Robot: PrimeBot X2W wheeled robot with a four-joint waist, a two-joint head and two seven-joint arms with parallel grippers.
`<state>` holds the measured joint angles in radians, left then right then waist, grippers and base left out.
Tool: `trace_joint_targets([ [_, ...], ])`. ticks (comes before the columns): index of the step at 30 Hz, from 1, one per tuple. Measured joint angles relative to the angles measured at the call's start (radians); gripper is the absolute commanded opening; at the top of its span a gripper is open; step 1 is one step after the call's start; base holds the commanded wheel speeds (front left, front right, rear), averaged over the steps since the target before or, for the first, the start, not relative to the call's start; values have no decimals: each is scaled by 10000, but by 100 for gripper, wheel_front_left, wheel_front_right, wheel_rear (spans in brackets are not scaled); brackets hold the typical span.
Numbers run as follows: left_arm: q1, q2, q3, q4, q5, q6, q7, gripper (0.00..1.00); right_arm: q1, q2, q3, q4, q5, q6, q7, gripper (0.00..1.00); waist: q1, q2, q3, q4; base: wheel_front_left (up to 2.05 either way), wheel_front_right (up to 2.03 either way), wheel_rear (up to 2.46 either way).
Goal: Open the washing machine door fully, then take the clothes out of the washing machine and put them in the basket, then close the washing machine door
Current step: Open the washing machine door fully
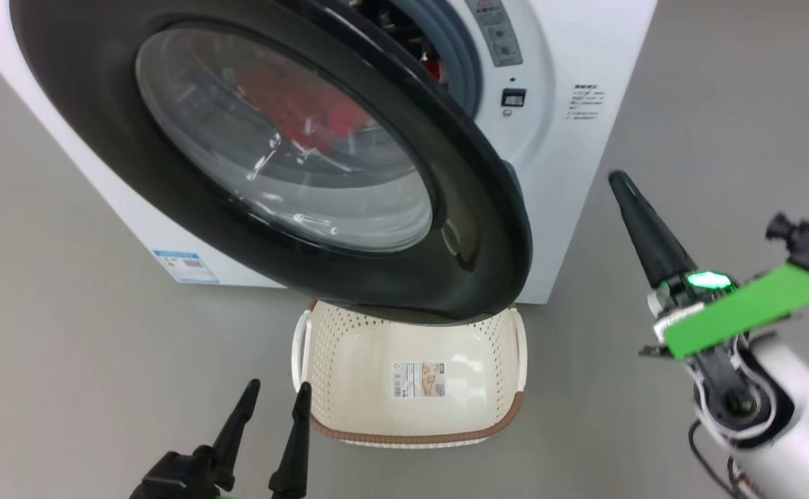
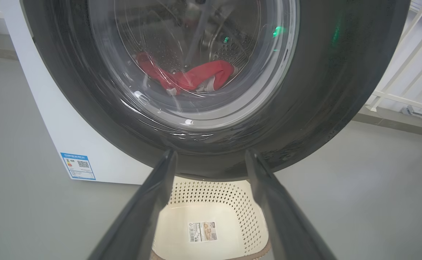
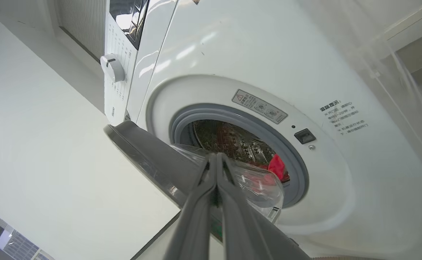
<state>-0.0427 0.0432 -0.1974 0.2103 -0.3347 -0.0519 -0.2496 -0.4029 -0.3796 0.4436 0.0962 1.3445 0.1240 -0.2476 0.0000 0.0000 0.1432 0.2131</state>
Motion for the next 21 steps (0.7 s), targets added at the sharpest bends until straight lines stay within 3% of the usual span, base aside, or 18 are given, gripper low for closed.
trace_joint_targets([
  [2, -1, 0, -50, -10, -17, -2, 0, 100, -580, -284, 326, 19, 1147, 0, 531, 0, 0, 0, 120, 110, 0, 0, 0],
  [11, -23, 0, -307, -12, -102, 36, 0, 100, -1453, -508, 403, 803, 3432, 0, 3319, 0, 0, 0, 378, 453, 0, 0, 0],
  [21, -56, 0, -479, -15, -157, 82, 0, 100, -2104, -21, -558, 2213, 4132, 0, 6163, 0, 0, 0, 619, 681, 0, 0, 0],
])
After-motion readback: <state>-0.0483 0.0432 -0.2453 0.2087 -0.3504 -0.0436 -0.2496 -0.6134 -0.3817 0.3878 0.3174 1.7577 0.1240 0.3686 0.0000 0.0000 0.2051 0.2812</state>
